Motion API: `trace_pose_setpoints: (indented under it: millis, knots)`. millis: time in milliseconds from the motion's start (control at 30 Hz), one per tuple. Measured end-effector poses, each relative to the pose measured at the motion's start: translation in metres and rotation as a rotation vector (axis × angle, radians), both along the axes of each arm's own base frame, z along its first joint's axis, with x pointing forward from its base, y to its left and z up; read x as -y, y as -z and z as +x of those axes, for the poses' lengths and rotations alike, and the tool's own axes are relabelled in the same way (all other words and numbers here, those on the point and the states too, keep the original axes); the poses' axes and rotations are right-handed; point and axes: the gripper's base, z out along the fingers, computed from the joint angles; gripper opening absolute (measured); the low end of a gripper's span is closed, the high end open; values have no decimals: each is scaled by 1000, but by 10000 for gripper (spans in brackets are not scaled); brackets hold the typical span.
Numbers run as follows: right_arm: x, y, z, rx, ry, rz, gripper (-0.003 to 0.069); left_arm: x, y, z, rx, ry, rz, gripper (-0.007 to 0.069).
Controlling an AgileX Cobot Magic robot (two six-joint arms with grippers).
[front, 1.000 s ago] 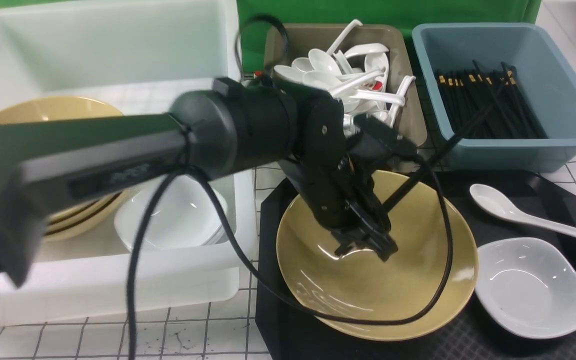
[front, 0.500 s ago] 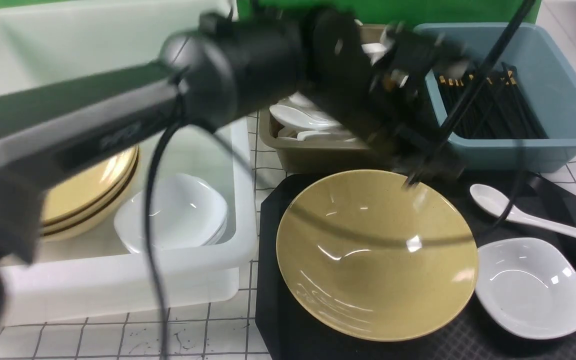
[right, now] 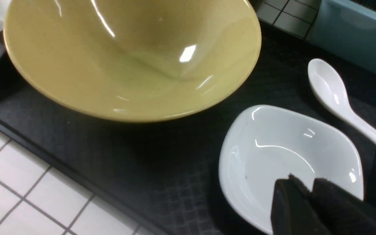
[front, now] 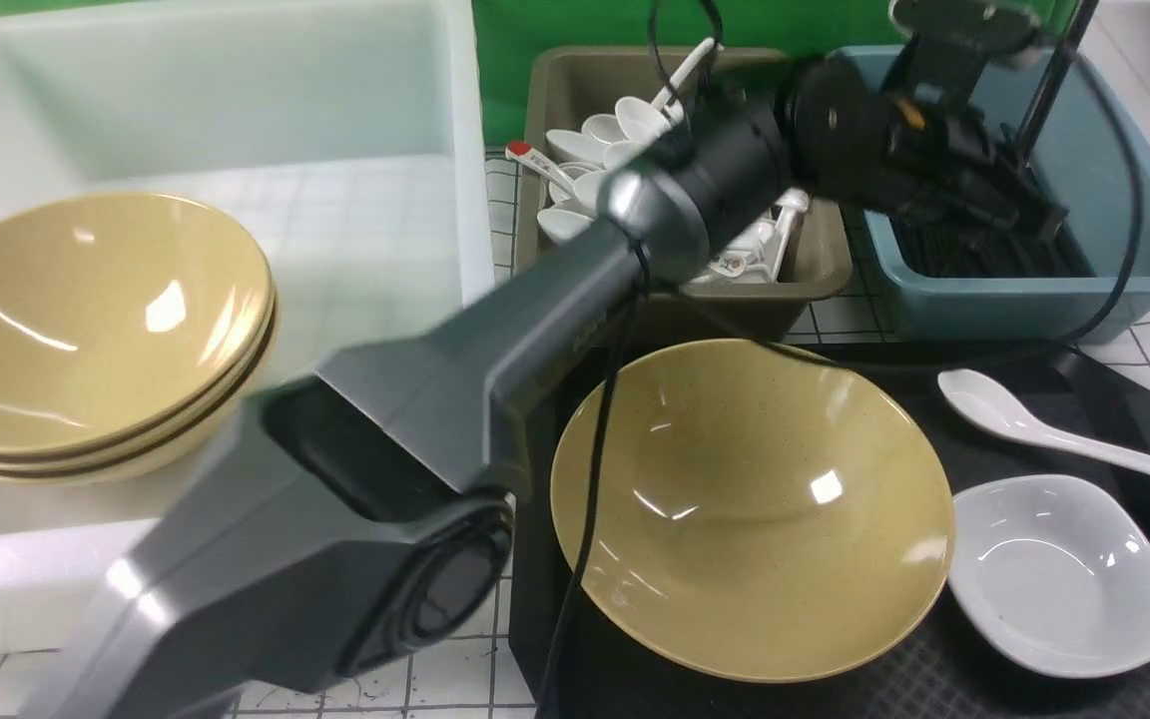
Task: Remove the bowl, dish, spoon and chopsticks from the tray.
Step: Use the left arm to put the chopsticks into the small storage box on the right, then use the left arm to grab the yellow noodle bowl on the left
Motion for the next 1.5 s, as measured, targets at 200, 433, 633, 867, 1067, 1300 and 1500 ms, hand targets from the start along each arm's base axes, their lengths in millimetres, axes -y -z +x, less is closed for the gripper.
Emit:
trace_pose_setpoints:
  millis: [200,433,633,867,1067,1300,1500]
  knots:
    - [0,0,0,0,0,0,134,0,28,5,6,3,102,293]
    - [0,0,0,0,0,0,140,-20,-27,-17,-31,69,251,495]
    - [0,0,0,-1,-1,2,141,-74,-125,-52,9,-27,439,504]
    - [-4,0,-2,-1,-47,3,146,-133,-172,-100,8,-91,564,507]
    - [-4,0,-2,0,-57,4,149,-140,-82,-110,-222,-45,756,507]
    - [-4,-1,-2,5,-56,7,152,-131,-11,-91,-220,-36,871,507]
    - [-4,-1,-2,5,-56,7,153,-128,15,-85,-257,-25,913,405]
